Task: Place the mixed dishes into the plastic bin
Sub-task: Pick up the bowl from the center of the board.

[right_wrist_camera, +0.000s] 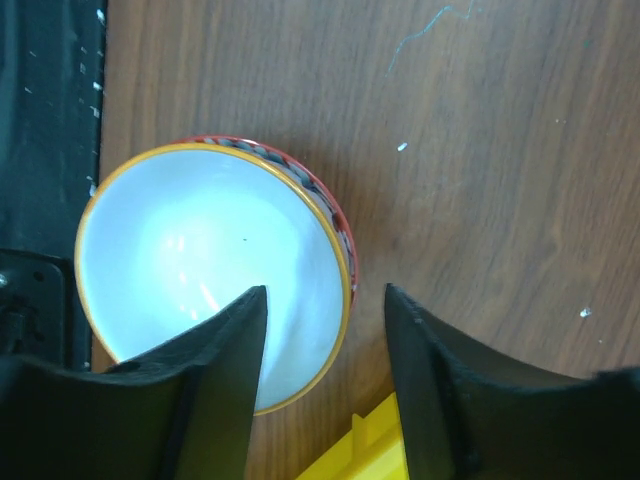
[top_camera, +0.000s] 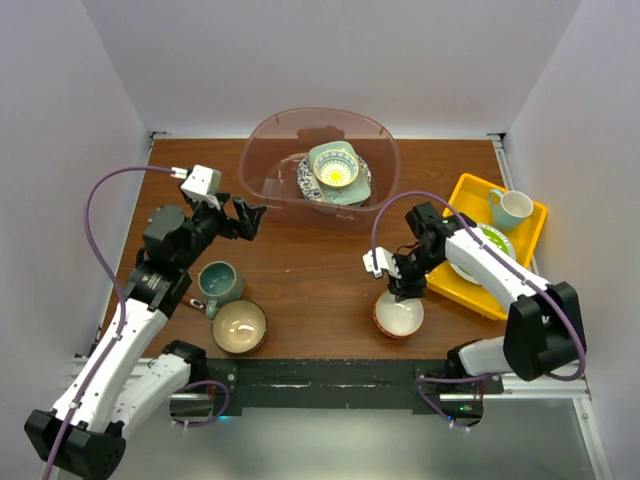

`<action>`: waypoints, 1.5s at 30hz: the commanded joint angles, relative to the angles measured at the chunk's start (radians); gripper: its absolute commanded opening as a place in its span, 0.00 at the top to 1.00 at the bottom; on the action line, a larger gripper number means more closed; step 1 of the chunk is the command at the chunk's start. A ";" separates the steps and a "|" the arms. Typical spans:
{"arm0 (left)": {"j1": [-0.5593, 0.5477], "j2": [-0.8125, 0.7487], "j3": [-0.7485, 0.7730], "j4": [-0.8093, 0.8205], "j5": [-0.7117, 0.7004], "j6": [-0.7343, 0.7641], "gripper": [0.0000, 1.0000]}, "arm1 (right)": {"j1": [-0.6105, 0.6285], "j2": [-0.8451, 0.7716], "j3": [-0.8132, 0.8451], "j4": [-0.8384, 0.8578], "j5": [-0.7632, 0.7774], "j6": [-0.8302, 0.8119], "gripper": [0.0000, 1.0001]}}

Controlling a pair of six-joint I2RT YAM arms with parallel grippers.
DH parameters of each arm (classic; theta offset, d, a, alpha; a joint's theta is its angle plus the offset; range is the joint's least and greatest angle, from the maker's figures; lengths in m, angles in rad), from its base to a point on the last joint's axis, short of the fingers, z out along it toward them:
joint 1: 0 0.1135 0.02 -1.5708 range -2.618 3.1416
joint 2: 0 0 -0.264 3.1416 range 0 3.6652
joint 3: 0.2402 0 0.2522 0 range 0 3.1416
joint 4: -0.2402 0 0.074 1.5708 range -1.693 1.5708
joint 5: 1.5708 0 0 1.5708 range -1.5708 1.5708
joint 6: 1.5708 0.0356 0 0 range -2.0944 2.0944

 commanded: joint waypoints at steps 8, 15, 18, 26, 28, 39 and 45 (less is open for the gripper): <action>0.008 -0.026 -0.018 0.017 -0.017 0.029 0.00 | 0.070 0.052 -0.013 0.090 0.084 0.044 0.85; 0.008 -0.027 -0.023 0.018 -0.014 0.027 0.00 | 0.073 0.008 0.005 0.061 0.089 0.048 1.00; 0.008 -0.024 -0.023 0.020 -0.012 0.026 0.00 | 0.073 -0.020 0.024 0.046 0.080 0.050 1.00; 0.008 -0.012 -0.024 0.029 0.020 0.024 0.00 | 0.071 -0.025 0.080 0.029 0.028 0.082 1.00; 0.008 -0.011 -0.024 0.031 0.025 0.023 0.00 | 0.071 -0.013 0.079 0.050 0.020 0.099 1.00; 0.008 0.026 -0.029 0.066 0.185 -0.002 0.00 | 0.052 0.090 0.232 0.029 -0.144 0.278 1.00; 0.008 0.063 -0.029 0.086 0.261 -0.045 0.00 | 0.041 0.123 0.284 0.049 -0.192 0.427 1.00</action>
